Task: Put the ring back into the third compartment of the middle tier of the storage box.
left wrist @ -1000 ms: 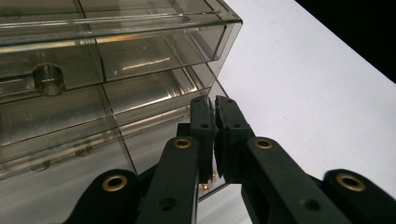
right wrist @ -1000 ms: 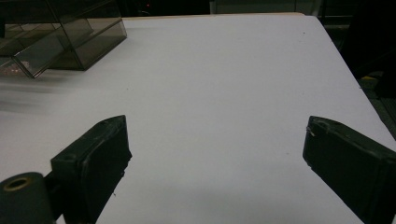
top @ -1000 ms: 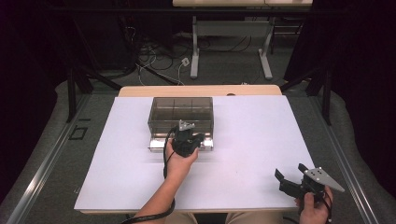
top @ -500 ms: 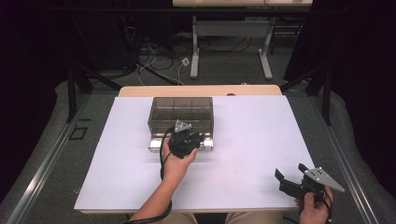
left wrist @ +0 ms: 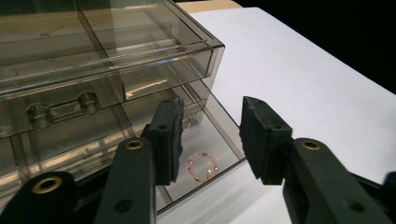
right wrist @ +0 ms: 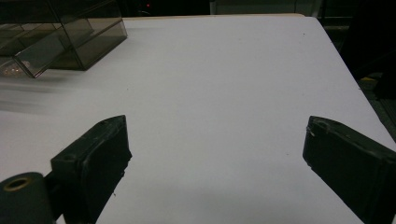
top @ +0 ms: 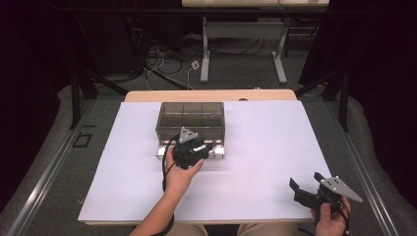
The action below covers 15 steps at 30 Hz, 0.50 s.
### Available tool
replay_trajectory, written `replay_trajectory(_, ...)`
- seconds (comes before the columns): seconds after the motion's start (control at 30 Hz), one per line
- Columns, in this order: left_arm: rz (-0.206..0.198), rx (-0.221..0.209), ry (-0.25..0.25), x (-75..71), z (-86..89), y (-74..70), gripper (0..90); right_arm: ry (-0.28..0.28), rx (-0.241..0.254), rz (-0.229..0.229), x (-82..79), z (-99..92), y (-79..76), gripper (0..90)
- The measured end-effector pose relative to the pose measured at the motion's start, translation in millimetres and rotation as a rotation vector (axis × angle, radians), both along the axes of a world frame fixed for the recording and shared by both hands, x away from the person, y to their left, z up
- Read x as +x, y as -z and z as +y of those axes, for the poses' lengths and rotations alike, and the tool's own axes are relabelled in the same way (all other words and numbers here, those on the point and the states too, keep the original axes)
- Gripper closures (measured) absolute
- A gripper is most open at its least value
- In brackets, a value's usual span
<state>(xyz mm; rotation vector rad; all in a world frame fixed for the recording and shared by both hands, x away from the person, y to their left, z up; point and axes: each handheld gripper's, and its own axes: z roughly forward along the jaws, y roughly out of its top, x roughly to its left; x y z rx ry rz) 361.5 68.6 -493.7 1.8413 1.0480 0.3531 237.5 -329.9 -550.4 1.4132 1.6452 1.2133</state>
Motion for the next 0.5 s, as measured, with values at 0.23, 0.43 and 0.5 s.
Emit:
replay_trajectory(0.23, -0.063, 0.025, 0.002, -5.9, 5.5, -2.2, 49.3, 0.002, -0.005, 0.008, -0.3, 0.6, -0.1, 6.9)
replay_trajectory(0.43, -0.068, 0.032, 0.01, -11.6, 12.8, -5.1, 46.9, 0.005, -0.002, 0.011, -0.2, 0.7, -0.4, 6.9)
replay_trajectory(0.5, -0.072, 0.033, 0.006, -14.0, 17.7, -6.1, 45.1, 0.004, -0.001, 0.01, -0.2, 0.8, -0.5, 6.9)
